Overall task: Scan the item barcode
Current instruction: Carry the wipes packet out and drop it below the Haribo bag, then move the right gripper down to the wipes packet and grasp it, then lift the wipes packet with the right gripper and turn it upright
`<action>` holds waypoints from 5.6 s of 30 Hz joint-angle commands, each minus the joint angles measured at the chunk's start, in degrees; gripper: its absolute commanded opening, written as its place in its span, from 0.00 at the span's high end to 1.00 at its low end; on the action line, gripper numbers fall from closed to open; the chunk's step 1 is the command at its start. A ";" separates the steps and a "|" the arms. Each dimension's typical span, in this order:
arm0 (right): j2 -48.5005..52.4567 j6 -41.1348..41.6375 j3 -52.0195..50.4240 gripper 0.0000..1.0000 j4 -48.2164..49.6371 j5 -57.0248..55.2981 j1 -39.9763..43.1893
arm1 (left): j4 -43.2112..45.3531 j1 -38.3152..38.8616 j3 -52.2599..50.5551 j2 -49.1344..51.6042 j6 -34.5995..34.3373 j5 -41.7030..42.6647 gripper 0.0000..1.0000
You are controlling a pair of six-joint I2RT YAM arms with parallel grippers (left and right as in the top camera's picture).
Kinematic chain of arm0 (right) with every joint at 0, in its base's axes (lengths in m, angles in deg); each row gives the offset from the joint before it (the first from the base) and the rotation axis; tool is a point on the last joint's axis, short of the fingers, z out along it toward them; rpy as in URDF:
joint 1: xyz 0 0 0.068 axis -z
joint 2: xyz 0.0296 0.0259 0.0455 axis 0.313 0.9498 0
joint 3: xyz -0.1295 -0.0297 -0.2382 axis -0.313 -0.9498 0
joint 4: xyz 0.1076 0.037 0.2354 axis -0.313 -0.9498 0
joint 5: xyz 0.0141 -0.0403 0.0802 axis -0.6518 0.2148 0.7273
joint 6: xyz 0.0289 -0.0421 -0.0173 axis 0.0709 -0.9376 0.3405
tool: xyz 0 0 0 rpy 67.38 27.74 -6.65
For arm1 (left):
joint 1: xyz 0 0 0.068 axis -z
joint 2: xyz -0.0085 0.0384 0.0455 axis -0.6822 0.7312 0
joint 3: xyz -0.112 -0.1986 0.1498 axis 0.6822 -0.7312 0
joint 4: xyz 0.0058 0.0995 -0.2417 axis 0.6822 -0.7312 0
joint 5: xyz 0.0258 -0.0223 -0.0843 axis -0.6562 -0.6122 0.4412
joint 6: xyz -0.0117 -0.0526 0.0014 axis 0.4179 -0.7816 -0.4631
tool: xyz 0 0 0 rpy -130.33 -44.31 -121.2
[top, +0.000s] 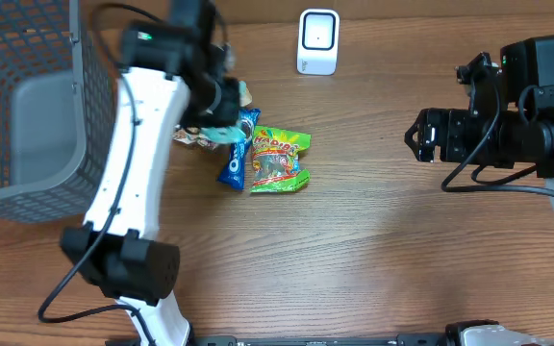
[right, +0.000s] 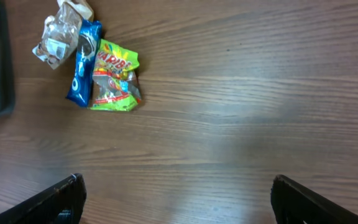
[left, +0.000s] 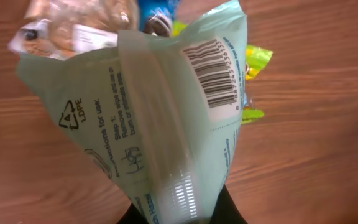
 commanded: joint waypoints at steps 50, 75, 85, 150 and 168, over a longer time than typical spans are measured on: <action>5.84 18.58 -0.13 0.15 9.90 4.66 -11.17 | 10.95 4.04 -2.27 -32.94 -1.99 -13.73 0.40; 18.38 37.35 -14.75 0.16 20.09 0.44 -27.21 | 6.43 -2.03 -2.47 -16.37 -5.53 -14.49 0.18; 18.40 48.81 -29.81 0.28 39.82 3.06 -38.05 | 6.43 -2.01 -2.49 -14.21 -5.51 -14.53 0.12; 25.38 75.69 -29.94 0.33 47.39 -17.29 -35.95 | 5.64 -1.97 -2.49 -14.12 -5.53 -14.67 0.01; 28.72 49.94 -29.27 0.46 47.78 -11.15 -36.22 | 4.90 -1.97 -2.49 -14.12 -5.53 -14.56 0.02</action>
